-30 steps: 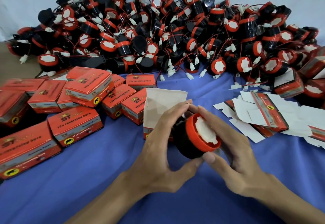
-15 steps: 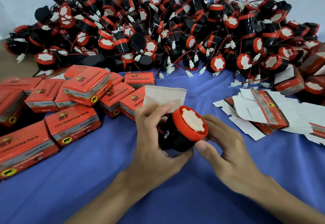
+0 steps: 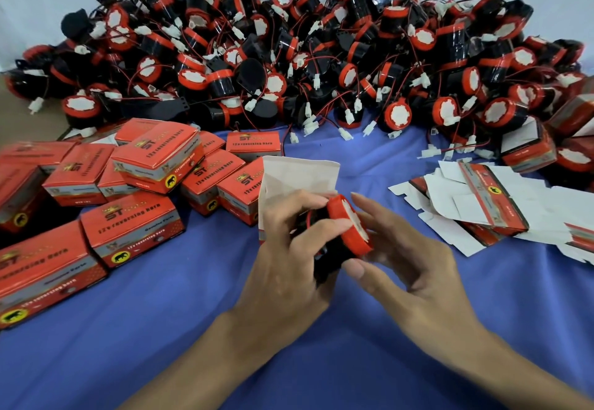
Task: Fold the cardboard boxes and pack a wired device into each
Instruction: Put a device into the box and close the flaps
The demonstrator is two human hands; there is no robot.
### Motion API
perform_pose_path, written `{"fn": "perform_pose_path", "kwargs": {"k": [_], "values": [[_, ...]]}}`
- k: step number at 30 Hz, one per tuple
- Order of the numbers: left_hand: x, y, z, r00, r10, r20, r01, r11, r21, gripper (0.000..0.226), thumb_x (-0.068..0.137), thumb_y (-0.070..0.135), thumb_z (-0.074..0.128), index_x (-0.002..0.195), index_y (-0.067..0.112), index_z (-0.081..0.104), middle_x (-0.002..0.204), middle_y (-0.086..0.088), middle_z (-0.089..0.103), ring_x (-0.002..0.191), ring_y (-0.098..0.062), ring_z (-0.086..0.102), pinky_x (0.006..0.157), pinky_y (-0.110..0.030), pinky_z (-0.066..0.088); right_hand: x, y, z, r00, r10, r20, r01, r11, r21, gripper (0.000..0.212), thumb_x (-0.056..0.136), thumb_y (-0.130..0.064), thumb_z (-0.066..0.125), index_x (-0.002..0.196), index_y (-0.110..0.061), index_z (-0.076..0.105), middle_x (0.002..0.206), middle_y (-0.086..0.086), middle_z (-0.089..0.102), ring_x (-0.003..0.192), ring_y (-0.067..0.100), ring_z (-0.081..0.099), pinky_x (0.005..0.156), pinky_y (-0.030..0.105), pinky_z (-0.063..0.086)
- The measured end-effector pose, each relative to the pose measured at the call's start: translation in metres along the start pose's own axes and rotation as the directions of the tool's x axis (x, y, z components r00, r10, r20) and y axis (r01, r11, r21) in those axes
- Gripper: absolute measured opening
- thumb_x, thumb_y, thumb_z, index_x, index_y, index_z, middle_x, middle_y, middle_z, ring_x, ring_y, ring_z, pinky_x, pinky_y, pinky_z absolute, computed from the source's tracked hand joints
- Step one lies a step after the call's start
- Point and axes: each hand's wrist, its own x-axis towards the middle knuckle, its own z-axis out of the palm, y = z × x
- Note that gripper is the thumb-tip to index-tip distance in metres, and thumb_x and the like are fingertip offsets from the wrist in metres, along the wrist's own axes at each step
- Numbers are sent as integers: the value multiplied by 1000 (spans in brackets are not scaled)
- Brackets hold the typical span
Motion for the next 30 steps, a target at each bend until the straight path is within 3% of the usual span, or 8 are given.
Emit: {"fn": "perform_pose_path", "kwargs": {"k": [4,10,15,17,19,22,26,30], "values": [[2,2,0,994,86,63,-87,996,16,56,78,2,64,123,21,36,125,-4,34,127,-12,37,105,-24,39,1,-3,-2,999,38,2,-38,999,22,55,72,-35,71,124,-35,53,111,-21,68,95,3,69,79,13,52],[4,4,-11,982,59,180,-37,992,-120,60,77,22,54,133,14,35,133,-4,39,129,-21,41,97,-48,41,3,-3,-8,994,89,65,-93,994,61,54,72,-32,72,124,-25,59,102,-3,72,86,17,72,74,18,54],[7,-9,-25,979,-176,-102,184,980,74,38,92,31,38,123,13,50,125,2,35,126,-15,36,103,-37,30,19,-17,-9,999,32,0,-32,999,16,46,71,-25,76,112,-32,57,102,-19,66,88,10,70,73,17,53],[7,-24,-34,959,-274,-71,283,939,196,39,92,29,43,122,6,52,128,-10,35,127,-19,34,105,-37,31,34,-29,-5,1000,-25,12,25,999,-24,43,73,-32,72,113,-32,55,105,-17,65,89,8,69,72,16,52],[8,-33,-37,925,-377,45,359,907,220,41,90,30,48,123,5,53,128,-17,42,123,-28,41,101,-49,38,50,-36,4,996,-72,53,76,994,-76,44,76,-35,69,116,-26,54,108,-10,63,90,9,69,69,17,53],[7,-33,-35,897,-419,141,391,901,190,36,89,27,44,116,7,57,108,2,53,98,-23,54,82,-48,47,71,-32,18,990,-91,106,112,970,-215,49,81,-28,71,123,-11,55,109,-5,61,93,9,66,73,23,55],[6,-32,-31,888,-444,120,407,880,245,24,85,25,40,103,16,54,91,17,46,87,-5,43,82,-19,30,80,-11,20,977,-184,105,212,867,-451,55,81,-23,75,127,-3,53,115,5,59,102,20,61,85,38,51],[11,-34,-31,868,-474,145,435,869,236,47,78,21,37,118,5,57,106,2,59,103,-18,53,95,-31,36,75,2,25,914,-377,148,375,650,-661,58,79,-31,75,125,-2,56,114,12,59,93,24,61,60,42,55]]}}
